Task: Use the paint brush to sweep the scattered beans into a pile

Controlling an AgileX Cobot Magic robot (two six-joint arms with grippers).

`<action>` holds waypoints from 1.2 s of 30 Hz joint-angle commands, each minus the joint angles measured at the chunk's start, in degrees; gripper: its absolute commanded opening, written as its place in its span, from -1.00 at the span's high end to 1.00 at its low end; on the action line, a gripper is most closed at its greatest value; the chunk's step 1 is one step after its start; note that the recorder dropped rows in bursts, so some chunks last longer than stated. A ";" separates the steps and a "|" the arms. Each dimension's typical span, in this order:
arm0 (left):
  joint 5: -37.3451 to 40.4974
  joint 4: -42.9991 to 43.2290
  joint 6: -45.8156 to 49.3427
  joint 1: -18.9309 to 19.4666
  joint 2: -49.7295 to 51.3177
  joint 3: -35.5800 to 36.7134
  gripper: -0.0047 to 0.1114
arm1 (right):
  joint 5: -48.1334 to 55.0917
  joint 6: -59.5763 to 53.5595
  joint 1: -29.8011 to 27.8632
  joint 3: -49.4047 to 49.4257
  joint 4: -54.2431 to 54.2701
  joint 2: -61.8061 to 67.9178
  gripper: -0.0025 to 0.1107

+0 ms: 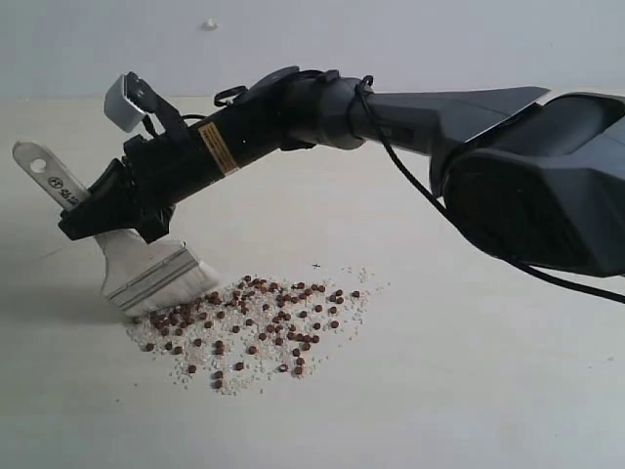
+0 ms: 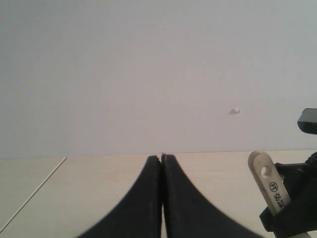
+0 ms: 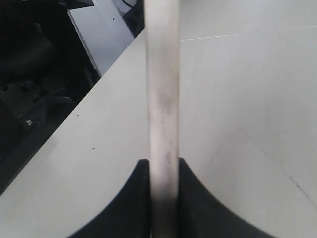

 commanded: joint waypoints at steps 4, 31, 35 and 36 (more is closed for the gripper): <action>-0.01 -0.48 0.13 -0.34 -0.31 0.19 0.92 | -0.39 -1.52 -0.03 0.07 0.07 -7.77 0.96; -0.01 -0.48 0.13 -0.34 -0.31 0.19 0.92 | 71.61 20.78 7.68 31.67 0.07 -32.97 0.96; -0.01 -0.48 0.13 -0.34 -0.31 0.19 0.92 | 104.87 7.61 14.90 42.91 10.38 -39.86 0.96; -0.01 -0.48 0.13 -0.34 -0.31 0.19 0.92 | 109.99 6.72 15.94 43.83 12.78 -40.53 0.96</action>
